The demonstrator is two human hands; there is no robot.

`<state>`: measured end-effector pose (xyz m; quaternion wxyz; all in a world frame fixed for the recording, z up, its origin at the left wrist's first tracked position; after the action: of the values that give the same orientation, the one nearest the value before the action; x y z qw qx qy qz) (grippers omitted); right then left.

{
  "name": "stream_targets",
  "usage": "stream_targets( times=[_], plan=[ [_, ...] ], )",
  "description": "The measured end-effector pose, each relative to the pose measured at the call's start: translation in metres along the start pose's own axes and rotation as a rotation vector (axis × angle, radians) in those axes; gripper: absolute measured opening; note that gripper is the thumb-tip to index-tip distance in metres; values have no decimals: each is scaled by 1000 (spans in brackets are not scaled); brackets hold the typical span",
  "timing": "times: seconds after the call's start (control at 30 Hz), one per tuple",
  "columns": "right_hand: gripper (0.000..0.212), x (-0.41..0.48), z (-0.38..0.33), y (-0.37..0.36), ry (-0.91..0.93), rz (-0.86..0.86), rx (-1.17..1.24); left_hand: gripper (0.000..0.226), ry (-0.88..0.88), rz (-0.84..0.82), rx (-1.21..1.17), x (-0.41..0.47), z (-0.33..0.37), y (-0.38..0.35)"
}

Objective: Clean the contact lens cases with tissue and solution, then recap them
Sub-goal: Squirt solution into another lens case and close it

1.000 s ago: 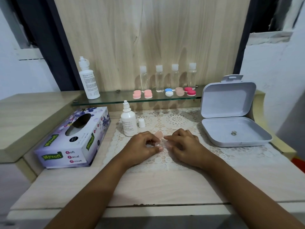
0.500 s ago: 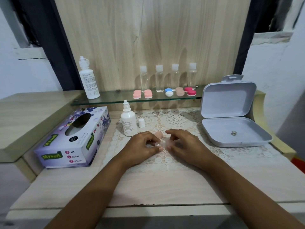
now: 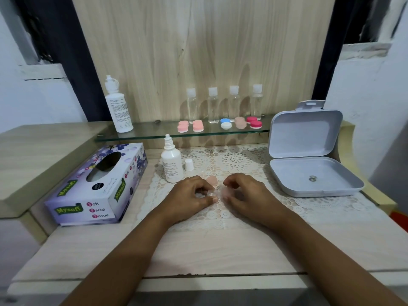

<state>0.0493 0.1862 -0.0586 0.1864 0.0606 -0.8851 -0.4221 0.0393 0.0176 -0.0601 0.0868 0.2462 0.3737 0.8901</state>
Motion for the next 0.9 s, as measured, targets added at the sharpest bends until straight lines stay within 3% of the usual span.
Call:
stream_targets(
  times=[0.13, 0.23, 0.4, 0.53, 0.73, 0.9],
  plan=[
    [44, -2, 0, -2, 11, -46, 12, 20, 0, -5, -5, 0, 0, 0],
    [52, -1, 2, -3, 28, 17, -12, 20, 8, -9, -2, 0, 0, 0],
    [34, 0, 1, -1, 51, 19, -47, 21, 10, -11, 1, 0, -1, 0],
    [22, 1, 0, 2, 42, 12, 61, 21, 13, -13, 4, 0, -1, 0],
    [17, 10, 8, 8, -38, 173, 58, 21, 18, -10, 0, 0, 0, 0],
    [17, 16, 12, 5, -109, 197, -86, 20, 22, -14, -2, -1, 0, 0]
  ],
)
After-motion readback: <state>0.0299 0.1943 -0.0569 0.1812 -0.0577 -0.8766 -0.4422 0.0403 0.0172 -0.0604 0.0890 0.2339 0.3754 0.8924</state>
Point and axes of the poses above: each hand's wrist, its own x-axis towards the middle knuckle, its own y-axis out of the back of the hand, z = x × y, the point moved 3 cm from there along x, towards the middle knuckle, and after that the axes turned 5 degrees about -y, right-handed, at the moved point
